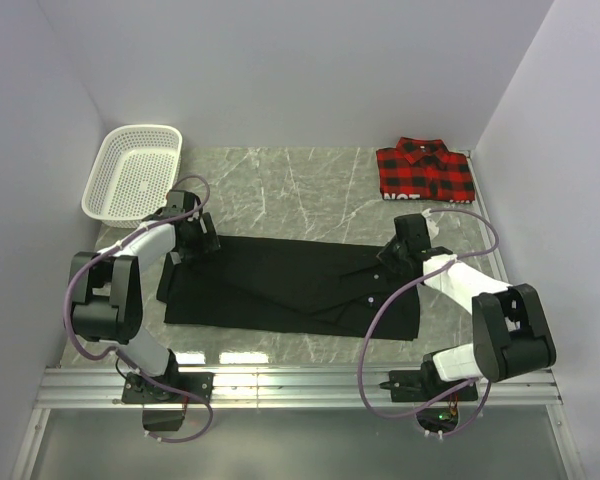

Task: Fold and stack the long sleeve shirts
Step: Fold the shirt

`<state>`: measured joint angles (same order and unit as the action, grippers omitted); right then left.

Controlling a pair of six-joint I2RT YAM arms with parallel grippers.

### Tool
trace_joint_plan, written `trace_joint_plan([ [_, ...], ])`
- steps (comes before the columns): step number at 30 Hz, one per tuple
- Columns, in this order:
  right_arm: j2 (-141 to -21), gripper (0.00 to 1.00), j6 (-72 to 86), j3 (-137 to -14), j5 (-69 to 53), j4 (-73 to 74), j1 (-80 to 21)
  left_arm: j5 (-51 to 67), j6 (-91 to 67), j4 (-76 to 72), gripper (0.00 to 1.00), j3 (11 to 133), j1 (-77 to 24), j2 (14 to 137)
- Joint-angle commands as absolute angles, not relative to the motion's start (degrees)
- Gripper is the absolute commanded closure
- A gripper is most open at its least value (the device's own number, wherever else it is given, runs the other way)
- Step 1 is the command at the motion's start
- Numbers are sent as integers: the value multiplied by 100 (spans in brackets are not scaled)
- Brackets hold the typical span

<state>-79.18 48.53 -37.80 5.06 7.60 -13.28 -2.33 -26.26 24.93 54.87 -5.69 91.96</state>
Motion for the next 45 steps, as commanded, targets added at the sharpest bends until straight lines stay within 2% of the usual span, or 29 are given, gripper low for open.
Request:
trace_joint_plan([
  [1, -7743, 100, 4816, -3735, 870, 957, -1266, -369, -2689, 2558, 18, 5528, -554, 9229],
  [5, -7787, 99, 4808, -3709, 888, 993, -1266, -422, -2698, 2575, 18, 5546, -554, 9211],
  [7, -7787, 93, 4764, -3735, 861, 967, -1266, -413, -2716, 2540, 18, 5555, -554, 9176],
  [8, -7778, 84, 4746, -3753, 853, 984, -1257, -404, -2716, 2540, 18, 5563, -554, 9132],
  [10, -7682, 76, 4650, -3832, 861, 1019, -1266, -334, -2716, 2479, 18, 5581, -554, 9071],
  [11, -7629, 64, 4606, -3867, 887, 1037, -1274, -308, -2733, 2452, 18, 5590, -554, 8975],
  [13, -7427, 54, 4404, -4015, 888, 1159, -1283, -246, -2768, 2408, 18, 5634, -554, 8860],
  [14, -7357, 45, 4316, -4077, 888, 1195, -1318, -211, -2838, 2400, 18, 5669, -554, 8729],
  [17, -7032, 36, 3868, -4359, 826, 1327, -1519, -53, -3022, 2417, 18, 5783, -571, 8369],
  [21, -6663, 36, 3148, -4456, -278, 907, -1705, -53, -3234, 2391, 19, 5818, -720, 7841],
  [22, -6636, 36, 3059, -4430, -1003, 583, -1740, -53, -3295, 2391, 20, 5792, -756, 7753],
  [26, -6977, 35, 2629, -4736, -2441, 237, -2178, 376, -3996, 2058, 25, 5363, -1150, 7208],
  [31, -8040, 35, 2391, -5369, -4067, -252, -3031, 589, -4719, 952, 28, 4273, -1634, 6864],
  [35, -9200, 35, 2093, -6264, -5358, 121, -3594, 501, -5141, 476, 36, 3780, -1679, 6952],
  [37, -9929, 35, 1768, -6915, -5510, 647, -3831, 448, -5229, 230, 40, 3534, -1679, 6978],
  [38, -10158, 35, 1662, -7108, -5572, 781, -4023, 405, -5308, 46, 46, 3455, -1679, 6996],
  [45, -11706, 35, 1459, -8225, -5836, 1142, -4395, 9, -5467, -325, 51, 3164, -1626, 7409],
])
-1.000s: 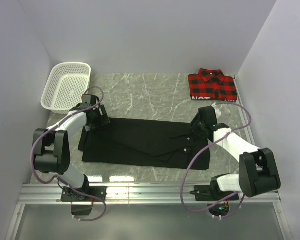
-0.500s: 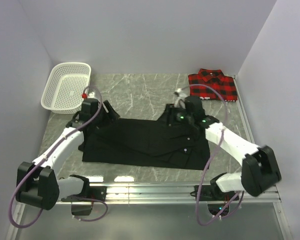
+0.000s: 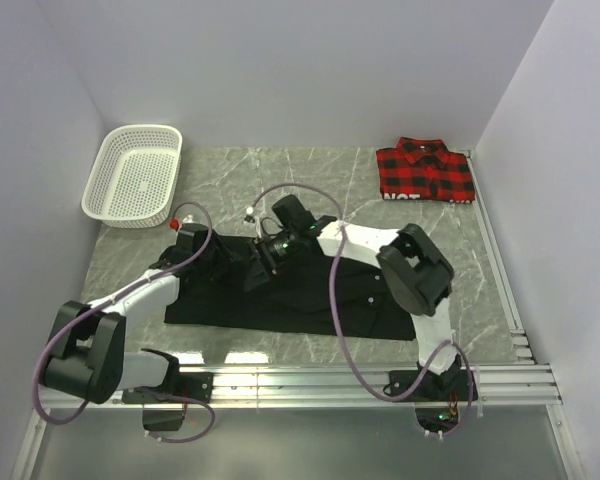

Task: Fold and stack the long sleeve shirts
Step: Fold the shirt

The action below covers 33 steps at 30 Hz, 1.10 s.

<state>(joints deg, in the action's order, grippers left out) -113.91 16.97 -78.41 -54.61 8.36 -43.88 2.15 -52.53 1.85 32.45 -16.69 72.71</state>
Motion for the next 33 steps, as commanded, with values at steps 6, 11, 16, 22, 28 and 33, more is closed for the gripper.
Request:
trace_joint_plan([
  [6, -12594, 35, 853, -8578, -5784, 2266, -4368, -431, -5827, -623, 51, 2769, -1424, 7743],
  [11, -12779, 35, 388, -8412, -5669, 3093, -4149, -229, -6108, -835, 51, 2532, -1073, 7945],
  [16, -12569, 35, -104, -7859, -5529, 3717, -3929, -97, -6231, -905, 52, 2470, -862, 8086],
  [22, -11972, 36, 174, -6471, -5616, 3052, -3683, -175, -6258, -844, 52, 2619, -782, 8121],
  [28, -10909, 37, 422, -5801, -4845, 2900, -3489, -334, -6083, -467, 48, 3040, -782, 7894],
  [33, -9679, 38, 781, -5818, -3046, 2971, -3472, -746, -5950, 34, 30, 3419, -791, 7112],
])
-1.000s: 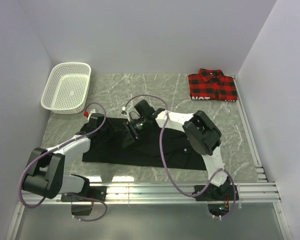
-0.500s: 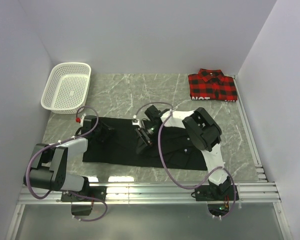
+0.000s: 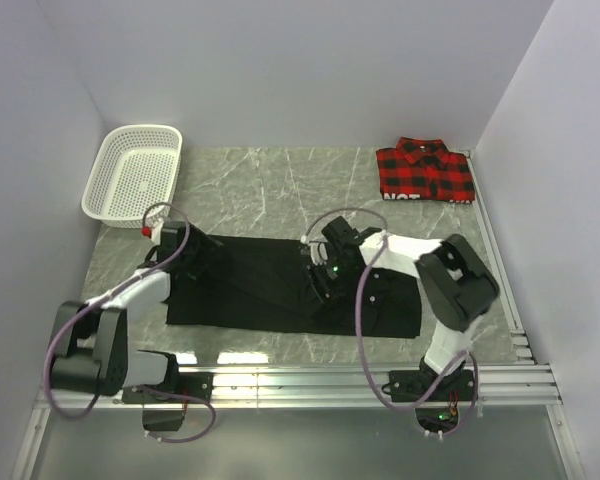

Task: Fold and stack the long sleeve shirts
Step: Fold the shirt

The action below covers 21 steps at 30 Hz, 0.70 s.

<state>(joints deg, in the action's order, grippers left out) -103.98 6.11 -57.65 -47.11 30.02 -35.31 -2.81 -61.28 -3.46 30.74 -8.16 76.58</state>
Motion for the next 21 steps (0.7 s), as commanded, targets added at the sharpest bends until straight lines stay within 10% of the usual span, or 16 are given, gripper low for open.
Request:
trace_joint_plan([
  [1, -9503, 38, 834, -5810, -2719, 2962, -3472, -834, -5915, 383, 27, 3462, -800, 6745],
  [9, -8639, 38, 1362, -5818, 155, 2996, -3419, -1390, -6020, 1591, 27, 3358, -870, 5695],
  [21, -9887, 38, 1415, -6108, 888, 3427, -3621, -914, -6091, 1125, 32, 3304, -1186, 7433],
])
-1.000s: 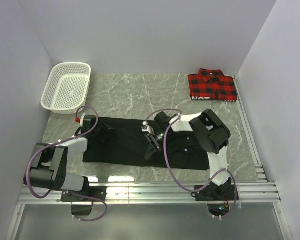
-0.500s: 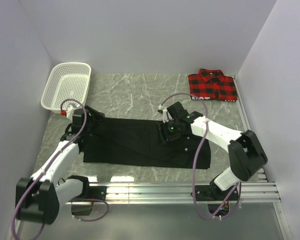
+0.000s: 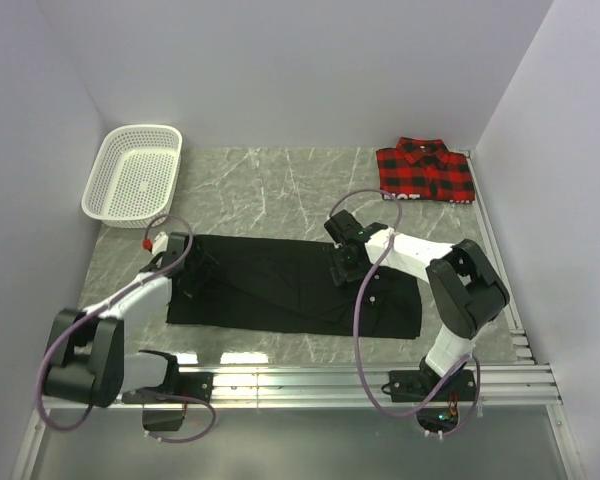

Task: Fold and stack the long sleeve shirts
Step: Fold the shirt

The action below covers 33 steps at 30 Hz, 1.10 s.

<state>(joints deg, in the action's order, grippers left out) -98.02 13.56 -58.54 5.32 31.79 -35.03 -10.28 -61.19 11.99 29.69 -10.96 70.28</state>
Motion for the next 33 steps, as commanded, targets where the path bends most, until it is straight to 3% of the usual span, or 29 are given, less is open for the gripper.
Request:
trace_joint_plan([
  [1, -9949, 38, 1424, -6126, 844, 3454, -3621, -931, -6082, 1134, 32, 3453, -1239, 7566],
  [9, -10134, 39, 1397, -6135, 528, 3858, -3753, -888, -5749, 940, 32, 4349, -1257, 9067],
  [22, -10450, 41, 1371, -6354, -1043, 3832, -4376, -720, -4105, 1863, 25, 9075, -1503, 12497],
  [33, -10960, 42, 1424, -7382, -2213, 3744, -5079, 60, -3665, 1046, 23, 11143, -1591, 14026],
])
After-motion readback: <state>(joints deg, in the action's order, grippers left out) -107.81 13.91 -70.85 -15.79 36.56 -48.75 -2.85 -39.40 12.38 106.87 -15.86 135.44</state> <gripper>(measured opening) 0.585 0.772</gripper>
